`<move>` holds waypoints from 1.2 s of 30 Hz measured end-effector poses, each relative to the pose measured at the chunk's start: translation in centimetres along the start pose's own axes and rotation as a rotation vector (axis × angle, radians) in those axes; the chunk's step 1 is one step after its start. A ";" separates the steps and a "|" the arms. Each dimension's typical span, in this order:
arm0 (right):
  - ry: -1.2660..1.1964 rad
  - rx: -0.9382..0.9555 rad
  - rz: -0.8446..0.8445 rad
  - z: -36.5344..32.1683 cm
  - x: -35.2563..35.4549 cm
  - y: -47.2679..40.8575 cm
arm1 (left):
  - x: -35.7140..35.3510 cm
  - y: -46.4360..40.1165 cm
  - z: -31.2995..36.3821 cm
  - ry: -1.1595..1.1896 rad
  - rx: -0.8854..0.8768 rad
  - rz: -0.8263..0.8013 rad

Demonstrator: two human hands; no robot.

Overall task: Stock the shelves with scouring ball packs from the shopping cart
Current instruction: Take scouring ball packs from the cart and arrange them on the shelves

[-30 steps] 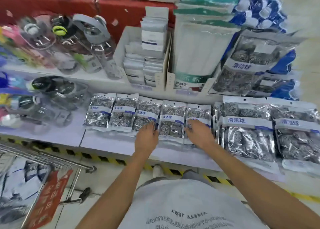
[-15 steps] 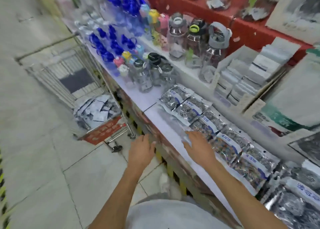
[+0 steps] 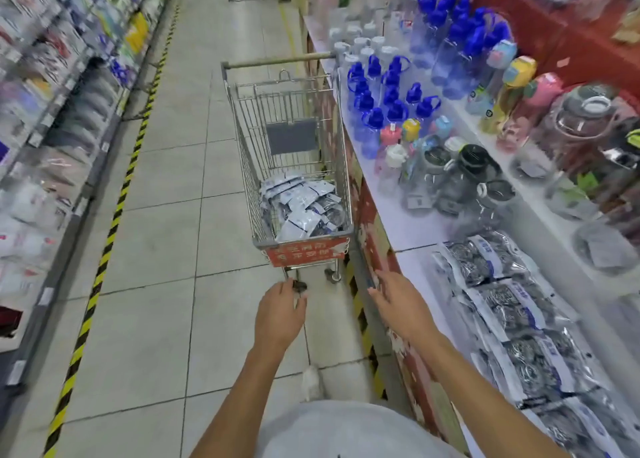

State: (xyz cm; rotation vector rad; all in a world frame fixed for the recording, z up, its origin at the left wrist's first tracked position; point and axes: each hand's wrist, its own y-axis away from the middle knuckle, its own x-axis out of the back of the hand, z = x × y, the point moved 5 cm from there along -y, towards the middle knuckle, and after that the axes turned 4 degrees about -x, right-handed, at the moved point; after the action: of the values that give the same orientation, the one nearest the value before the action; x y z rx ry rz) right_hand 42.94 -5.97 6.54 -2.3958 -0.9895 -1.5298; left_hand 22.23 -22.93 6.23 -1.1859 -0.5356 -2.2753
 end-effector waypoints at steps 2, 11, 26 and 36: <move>0.019 -0.001 -0.030 -1.9 -1.1 -2.4 | 1.4 -2.3 -1.8 0.008 0.025 0.014; 0.017 -0.036 -0.109 -7.6 -4.9 -11.5 | 3.7 -13.0 -7.1 0.062 0.049 -0.020; -0.331 -0.376 -0.342 -9.5 -9.5 -39.1 | -4.7 -33.6 -11.2 0.018 0.227 -0.387; -0.676 -0.951 -0.359 -3.5 -18.9 -51.2 | -15.9 -41.8 -16.3 0.042 0.268 -0.632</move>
State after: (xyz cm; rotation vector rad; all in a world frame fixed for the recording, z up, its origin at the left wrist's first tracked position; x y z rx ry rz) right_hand 5.11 23.64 -19.48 -3.7568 -0.9420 -1.5358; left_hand -5.62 5.17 -20.26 -0.9143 -1.3036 -2.6060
